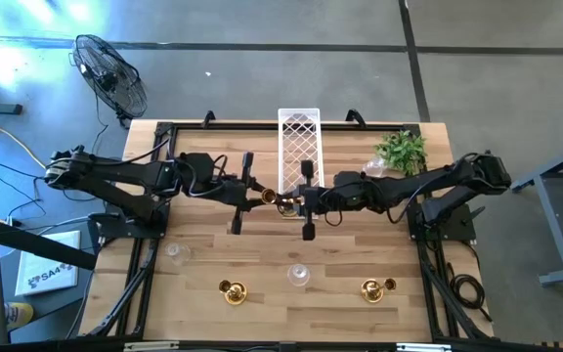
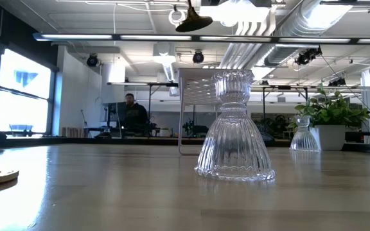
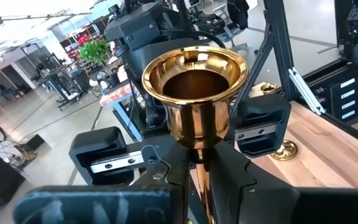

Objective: Pick & Place candle stick holders
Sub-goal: Put the top left gold candle holder on the shelf

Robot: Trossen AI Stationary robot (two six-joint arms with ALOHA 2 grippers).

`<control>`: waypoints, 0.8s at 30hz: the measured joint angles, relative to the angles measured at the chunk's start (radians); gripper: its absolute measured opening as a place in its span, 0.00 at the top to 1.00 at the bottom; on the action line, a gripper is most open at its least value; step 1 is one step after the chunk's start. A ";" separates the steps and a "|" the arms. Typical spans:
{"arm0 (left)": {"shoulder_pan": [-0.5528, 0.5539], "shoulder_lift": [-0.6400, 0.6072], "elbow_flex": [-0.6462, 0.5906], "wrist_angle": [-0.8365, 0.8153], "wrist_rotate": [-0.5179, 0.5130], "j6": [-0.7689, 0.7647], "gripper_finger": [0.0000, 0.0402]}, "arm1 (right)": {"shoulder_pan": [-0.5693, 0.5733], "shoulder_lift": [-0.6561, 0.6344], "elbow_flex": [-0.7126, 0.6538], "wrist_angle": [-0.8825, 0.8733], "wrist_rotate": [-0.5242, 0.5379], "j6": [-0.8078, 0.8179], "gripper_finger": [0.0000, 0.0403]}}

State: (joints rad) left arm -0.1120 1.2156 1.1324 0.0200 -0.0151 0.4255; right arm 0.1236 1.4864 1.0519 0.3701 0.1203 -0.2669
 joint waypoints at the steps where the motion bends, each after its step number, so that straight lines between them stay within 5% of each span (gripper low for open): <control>1: 0.000 0.000 0.000 -0.001 0.000 -0.001 0.88 | 0.000 0.000 0.000 -0.003 0.002 -0.003 0.97; 24: -0.010 -0.002 0.000 -0.002 -0.087 -0.099 0.29 | 0.000 -0.012 -0.001 -0.061 0.082 -0.027 0.98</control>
State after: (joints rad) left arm -0.1219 1.2135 1.1328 0.0177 -0.1025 0.3268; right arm 0.1239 1.4747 1.0512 0.3094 0.2018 -0.2943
